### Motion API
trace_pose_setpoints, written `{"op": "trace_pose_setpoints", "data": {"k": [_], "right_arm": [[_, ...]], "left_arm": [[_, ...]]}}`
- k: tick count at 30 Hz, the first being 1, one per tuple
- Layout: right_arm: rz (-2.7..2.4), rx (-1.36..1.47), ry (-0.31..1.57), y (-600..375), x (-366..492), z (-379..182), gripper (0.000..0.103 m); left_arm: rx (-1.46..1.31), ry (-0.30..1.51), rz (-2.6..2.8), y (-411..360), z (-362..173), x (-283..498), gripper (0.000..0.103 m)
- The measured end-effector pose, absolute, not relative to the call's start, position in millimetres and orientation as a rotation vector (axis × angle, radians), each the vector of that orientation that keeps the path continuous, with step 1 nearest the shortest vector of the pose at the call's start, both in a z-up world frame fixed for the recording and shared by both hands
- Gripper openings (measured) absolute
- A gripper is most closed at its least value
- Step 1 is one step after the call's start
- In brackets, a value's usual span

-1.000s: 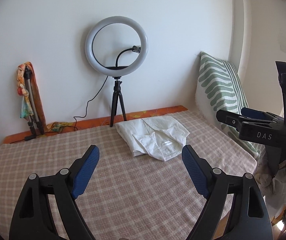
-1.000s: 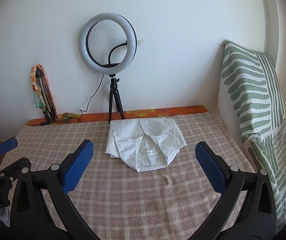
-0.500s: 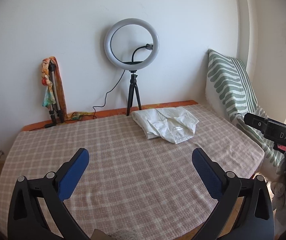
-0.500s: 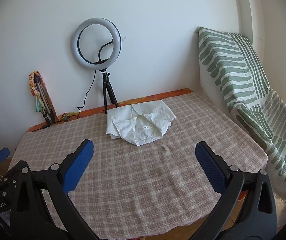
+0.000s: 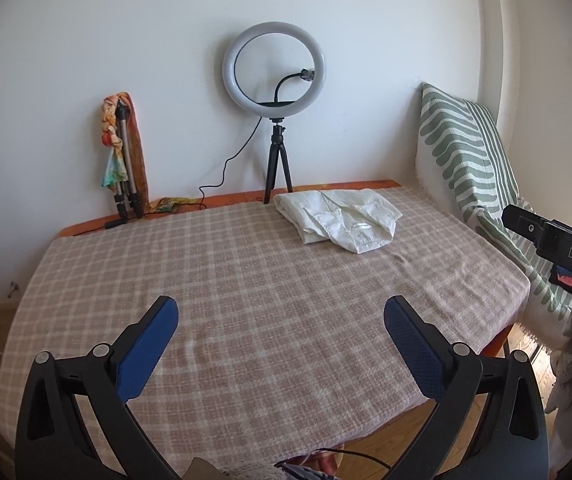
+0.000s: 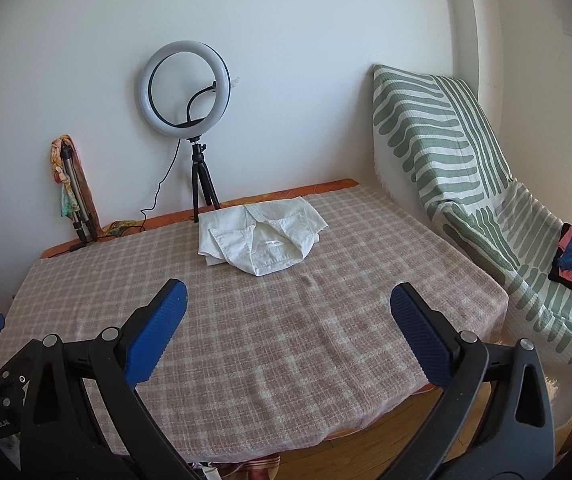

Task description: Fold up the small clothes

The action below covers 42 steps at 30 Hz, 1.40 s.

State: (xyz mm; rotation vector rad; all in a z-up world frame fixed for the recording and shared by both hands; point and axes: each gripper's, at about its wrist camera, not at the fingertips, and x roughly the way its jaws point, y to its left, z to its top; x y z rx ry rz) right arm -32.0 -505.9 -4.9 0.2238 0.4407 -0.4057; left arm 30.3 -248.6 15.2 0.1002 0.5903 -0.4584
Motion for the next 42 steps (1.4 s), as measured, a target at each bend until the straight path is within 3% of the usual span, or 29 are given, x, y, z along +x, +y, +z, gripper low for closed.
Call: {"op": "trace_pose_setpoints", "data": {"k": [42], "right_arm": [[-0.377, 0.159, 0.415, -486, -28, 7, 0.103]], "left_arm": [[0.097, 0.561, -0.450, -239, 25, 23, 0.102]]}}
